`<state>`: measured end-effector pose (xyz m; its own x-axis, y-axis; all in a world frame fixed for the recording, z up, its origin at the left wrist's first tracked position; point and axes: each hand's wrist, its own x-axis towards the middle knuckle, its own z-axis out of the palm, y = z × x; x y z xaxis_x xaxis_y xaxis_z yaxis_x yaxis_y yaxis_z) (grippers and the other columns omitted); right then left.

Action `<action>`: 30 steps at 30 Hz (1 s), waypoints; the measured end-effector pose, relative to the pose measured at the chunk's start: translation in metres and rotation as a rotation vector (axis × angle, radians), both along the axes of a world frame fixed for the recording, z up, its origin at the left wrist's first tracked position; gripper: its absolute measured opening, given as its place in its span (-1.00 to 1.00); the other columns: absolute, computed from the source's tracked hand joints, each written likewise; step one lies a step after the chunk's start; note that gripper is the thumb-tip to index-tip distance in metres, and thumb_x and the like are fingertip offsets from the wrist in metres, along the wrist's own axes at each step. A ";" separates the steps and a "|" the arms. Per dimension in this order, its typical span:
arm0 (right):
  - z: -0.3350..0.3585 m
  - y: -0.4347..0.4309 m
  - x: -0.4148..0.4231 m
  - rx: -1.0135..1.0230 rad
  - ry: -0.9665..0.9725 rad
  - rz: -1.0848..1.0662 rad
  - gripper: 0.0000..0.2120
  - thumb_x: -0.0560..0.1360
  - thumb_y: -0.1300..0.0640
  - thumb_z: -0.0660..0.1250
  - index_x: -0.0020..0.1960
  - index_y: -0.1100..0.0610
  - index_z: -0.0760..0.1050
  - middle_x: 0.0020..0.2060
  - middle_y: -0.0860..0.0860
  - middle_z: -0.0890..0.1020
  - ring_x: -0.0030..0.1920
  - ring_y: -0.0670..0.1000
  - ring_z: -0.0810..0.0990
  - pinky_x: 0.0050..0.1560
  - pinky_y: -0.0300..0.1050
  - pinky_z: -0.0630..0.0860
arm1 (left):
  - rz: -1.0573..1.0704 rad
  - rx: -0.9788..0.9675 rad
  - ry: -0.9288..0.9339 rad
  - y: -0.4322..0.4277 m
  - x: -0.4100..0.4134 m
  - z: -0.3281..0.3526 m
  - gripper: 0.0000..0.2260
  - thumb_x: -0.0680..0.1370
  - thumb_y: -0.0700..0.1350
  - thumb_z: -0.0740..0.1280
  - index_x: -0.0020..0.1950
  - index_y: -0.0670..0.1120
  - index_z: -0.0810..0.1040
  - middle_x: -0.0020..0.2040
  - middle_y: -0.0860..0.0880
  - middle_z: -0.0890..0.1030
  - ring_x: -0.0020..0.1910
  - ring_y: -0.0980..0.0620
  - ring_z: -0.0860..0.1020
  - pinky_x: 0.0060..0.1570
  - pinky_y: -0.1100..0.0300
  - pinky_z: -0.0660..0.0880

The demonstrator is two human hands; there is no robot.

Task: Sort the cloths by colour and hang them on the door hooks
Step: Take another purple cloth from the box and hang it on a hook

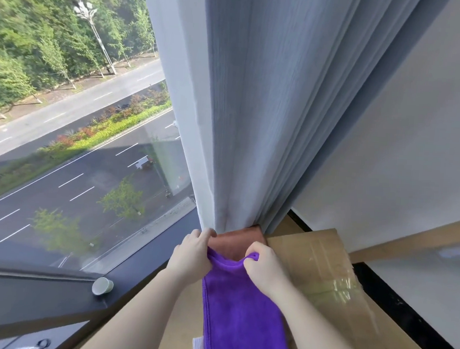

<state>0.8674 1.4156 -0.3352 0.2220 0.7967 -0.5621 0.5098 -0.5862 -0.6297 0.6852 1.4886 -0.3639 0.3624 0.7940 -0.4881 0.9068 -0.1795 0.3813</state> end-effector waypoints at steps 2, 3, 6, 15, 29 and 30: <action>0.006 -0.006 -0.001 0.033 0.017 -0.052 -0.83 0.52 0.23 0.25 -0.18 0.00 0.47 -0.25 -0.08 0.58 -0.20 -0.05 0.53 -0.25 -0.20 0.41 | 0.039 -0.009 -0.039 -0.008 -0.005 0.001 -0.66 0.48 -0.15 0.31 0.22 0.11 0.50 0.02 0.06 0.35 0.12 -0.02 0.40 0.01 0.06 0.45; 0.009 -0.010 -0.002 0.051 0.028 -0.097 -0.83 0.51 0.24 0.26 -0.17 0.00 0.47 -0.24 -0.08 0.58 -0.20 -0.06 0.53 -0.25 -0.20 0.40 | 0.057 -0.012 -0.068 -0.012 -0.007 0.002 -0.74 0.47 -0.13 0.34 0.13 0.09 0.55 0.00 0.07 0.34 0.09 -0.01 0.40 0.01 0.06 0.48; 0.019 -0.021 -0.005 0.094 0.061 -0.253 -0.82 0.50 0.26 0.27 -0.12 -0.01 0.52 -0.22 -0.08 0.62 -0.19 -0.06 0.56 -0.23 -0.19 0.46 | 0.164 -0.037 -0.200 -0.023 -0.014 0.012 -0.91 0.47 -0.08 0.42 -0.15 0.06 0.52 -0.02 0.06 0.39 -0.03 0.04 0.47 -0.05 0.17 0.48; 0.054 -0.040 -0.002 0.146 0.174 -0.515 -0.79 0.50 0.27 0.25 -0.03 0.02 0.59 -0.11 0.01 0.67 -0.03 0.09 0.63 -0.08 -0.07 0.55 | 0.759 -0.274 -0.801 -0.064 0.004 0.054 -0.87 0.46 -0.17 0.54 -0.02 -0.07 0.67 -0.21 0.02 0.72 -0.28 0.13 0.65 -0.32 0.34 0.50; 0.108 -0.097 0.050 0.402 0.284 -0.560 -0.91 0.57 0.16 0.40 -0.09 0.00 0.60 -0.18 -0.15 0.64 -0.16 -0.17 0.57 -0.25 -0.34 0.45 | 0.578 0.028 -0.855 -0.121 0.069 0.122 -0.81 0.72 0.03 0.15 0.17 0.17 0.56 0.11 0.32 0.58 0.22 0.26 0.48 0.23 0.32 0.36; 0.110 -0.102 0.056 0.419 0.288 -0.567 -0.91 0.56 0.14 0.42 -0.11 -0.01 0.60 -0.18 -0.12 0.66 -0.15 -0.14 0.58 -0.23 -0.30 0.47 | 0.563 0.057 -0.870 -0.128 0.075 0.129 -0.82 0.72 0.00 0.17 0.13 0.17 0.56 0.08 0.31 0.60 0.18 0.33 0.49 0.15 0.44 0.35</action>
<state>0.9231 1.3134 -0.2250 0.5510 0.7642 -0.3352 -0.0161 -0.3919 -0.9199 0.7600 1.3601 -0.2346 0.1409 0.9713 -0.1916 0.2804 0.1464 0.9486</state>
